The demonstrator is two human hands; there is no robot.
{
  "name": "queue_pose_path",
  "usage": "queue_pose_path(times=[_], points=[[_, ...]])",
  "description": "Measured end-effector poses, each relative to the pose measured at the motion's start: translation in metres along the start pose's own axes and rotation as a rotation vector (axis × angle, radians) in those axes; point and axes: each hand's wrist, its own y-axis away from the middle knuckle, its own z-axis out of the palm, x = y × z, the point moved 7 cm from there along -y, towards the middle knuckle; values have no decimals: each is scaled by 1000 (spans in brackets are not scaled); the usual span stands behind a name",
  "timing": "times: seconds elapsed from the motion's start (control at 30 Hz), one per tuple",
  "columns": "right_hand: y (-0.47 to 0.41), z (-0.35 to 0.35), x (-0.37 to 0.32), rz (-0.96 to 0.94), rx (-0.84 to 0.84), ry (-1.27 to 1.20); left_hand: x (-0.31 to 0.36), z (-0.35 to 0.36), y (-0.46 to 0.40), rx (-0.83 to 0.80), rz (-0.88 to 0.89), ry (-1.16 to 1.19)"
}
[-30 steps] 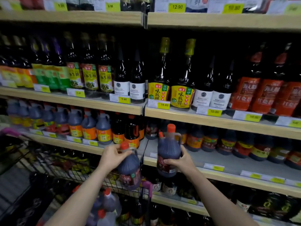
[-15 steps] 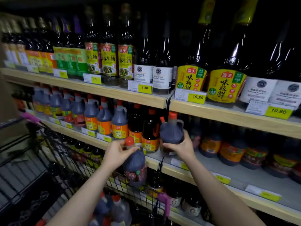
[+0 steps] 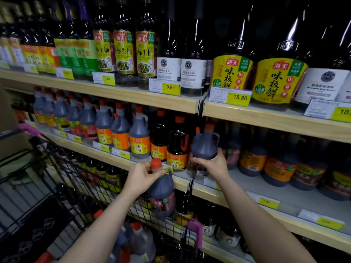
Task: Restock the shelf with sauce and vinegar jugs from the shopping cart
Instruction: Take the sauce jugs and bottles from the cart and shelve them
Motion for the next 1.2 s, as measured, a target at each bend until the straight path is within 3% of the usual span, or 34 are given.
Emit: queue_pose_path(times=[0.3, 0.53, 0.67, 0.77, 1.0, 1.1, 1.2], points=[[-2, 7, -1, 60, -66, 55, -3, 3, -4, -43, -3, 11], [49, -27, -24, -15, -241, 25, 37, 3, 2, -133, 13, 51], [108, -26, -27, 59, -492, 48, 83, 9, 10, -237, 7, 39], [133, -20, -42, 64, -547, 29, 122, 12, 16, -284, 26, 53], [150, -50, -48, 62, -375, -40, 164, 32, 29, -389, 49, 192], [144, -74, -46, 27, -251, -3, 158, 28, 21, -286, -41, 293], [126, -100, -52, -38, -160, -6, 127, 31, 9, -165, -103, 135]])
